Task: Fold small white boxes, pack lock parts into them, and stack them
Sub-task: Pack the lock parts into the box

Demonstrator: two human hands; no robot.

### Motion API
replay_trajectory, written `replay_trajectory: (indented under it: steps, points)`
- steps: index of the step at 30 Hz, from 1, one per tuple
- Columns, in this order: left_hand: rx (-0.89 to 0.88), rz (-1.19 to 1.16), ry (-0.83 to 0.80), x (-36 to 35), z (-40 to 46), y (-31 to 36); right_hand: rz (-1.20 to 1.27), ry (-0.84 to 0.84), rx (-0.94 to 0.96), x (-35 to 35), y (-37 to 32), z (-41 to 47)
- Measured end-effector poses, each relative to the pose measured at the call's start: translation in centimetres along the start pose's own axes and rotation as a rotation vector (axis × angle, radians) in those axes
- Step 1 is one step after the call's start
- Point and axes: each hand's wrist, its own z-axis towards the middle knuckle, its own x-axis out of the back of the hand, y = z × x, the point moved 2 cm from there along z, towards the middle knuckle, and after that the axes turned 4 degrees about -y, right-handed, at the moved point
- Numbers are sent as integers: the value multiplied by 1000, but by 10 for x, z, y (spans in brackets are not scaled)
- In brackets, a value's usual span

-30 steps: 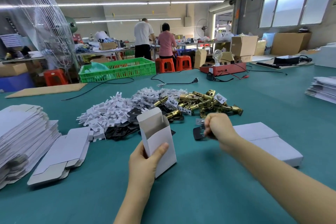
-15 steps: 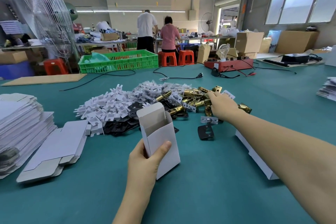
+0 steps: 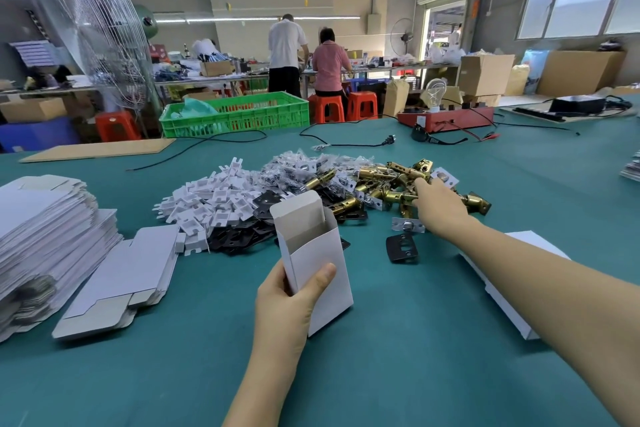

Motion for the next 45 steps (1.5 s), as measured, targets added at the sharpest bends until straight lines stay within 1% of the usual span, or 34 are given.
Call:
replay_trajectory:
  steps: [4, 7, 8, 9, 12, 14, 16, 19, 22, 28, 33, 36, 40, 42, 45]
  points:
    - [-2, 18, 6, 0, -1, 0, 197, 97, 44, 23, -10, -7]
    - [0, 24, 14, 0, -1, 0, 363, 206, 35, 40, -9, -20]
    - [6, 25, 13, -1, -1, 0, 470, 240, 8, 44, -6, -27]
    - [12, 25, 11, -1, -1, 0, 629, 263, -34, 47, -3, -35]
    - [24, 41, 18, -1, -1, 1, 1203, 290, -173, 55, 7, -57]
    - [22, 47, 10, -2, -2, 2, 1513, 274, -220, 64, 9, -65]
    - [21, 59, -9, -2, -3, 3, 1728, 220, -234, 77, 8, -70]
    - [33, 79, -76, -5, -4, 4, 1911, 112, -172, 101, 8, -76]
    - [33, 81, -125, -8, -5, 3, 1893, -12, -15, 129, 5, -87]
    - [35, 190, -243, -16, -11, 1, 1651, -173, 382, 168, -23, -111]
    - [9, 235, -264, -18, -14, 4, 1373, -336, 605, 169, -51, -128]
    - [9, 254, -272, -18, -14, 4, 1189, -392, 638, 160, -64, -130]
    - [35, 232, -263, -17, -12, 2, 999, -423, 610, 152, -72, -127]
    - [34, 237, -254, -16, -12, 0, 957, -402, 575, 152, -72, -126]
    - [26, 266, -231, -16, -12, -2, 869, -324, 522, 153, -74, -125]
